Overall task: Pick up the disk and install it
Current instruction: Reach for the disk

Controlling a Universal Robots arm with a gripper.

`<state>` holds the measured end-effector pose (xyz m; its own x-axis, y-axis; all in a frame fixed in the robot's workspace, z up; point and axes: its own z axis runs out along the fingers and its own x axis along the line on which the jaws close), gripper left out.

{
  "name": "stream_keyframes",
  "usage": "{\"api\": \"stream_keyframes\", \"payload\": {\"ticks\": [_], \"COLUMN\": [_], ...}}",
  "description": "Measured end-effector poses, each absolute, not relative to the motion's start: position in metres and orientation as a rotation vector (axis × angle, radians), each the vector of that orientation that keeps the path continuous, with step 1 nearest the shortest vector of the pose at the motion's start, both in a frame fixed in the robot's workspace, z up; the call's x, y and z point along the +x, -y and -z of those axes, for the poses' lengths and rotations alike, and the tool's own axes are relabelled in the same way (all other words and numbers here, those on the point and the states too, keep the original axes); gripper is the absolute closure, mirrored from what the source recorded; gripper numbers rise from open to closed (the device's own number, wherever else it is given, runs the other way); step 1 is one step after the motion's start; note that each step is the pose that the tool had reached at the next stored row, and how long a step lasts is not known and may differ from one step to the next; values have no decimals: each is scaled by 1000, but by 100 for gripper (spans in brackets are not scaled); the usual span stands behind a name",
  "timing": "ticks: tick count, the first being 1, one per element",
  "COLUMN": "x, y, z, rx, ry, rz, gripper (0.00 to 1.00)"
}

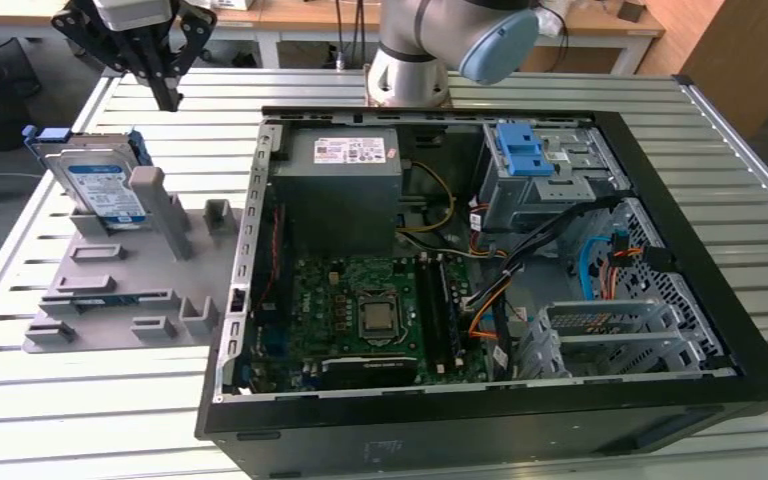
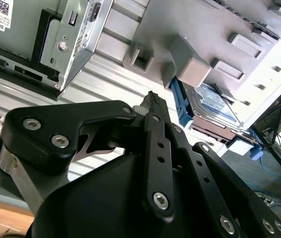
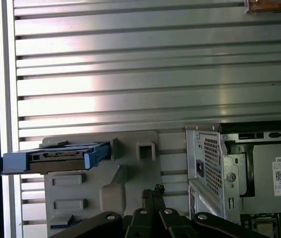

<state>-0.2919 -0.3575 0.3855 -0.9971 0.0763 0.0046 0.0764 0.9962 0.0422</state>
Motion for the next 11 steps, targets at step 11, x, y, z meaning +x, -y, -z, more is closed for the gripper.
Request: {"api": "stream_keyframes", "payload": {"ticks": [11], "x": [-302], "y": [354], "z": [-385], "rx": [-120], "ry": [3136], "rz": [66], "gripper": [89]}}
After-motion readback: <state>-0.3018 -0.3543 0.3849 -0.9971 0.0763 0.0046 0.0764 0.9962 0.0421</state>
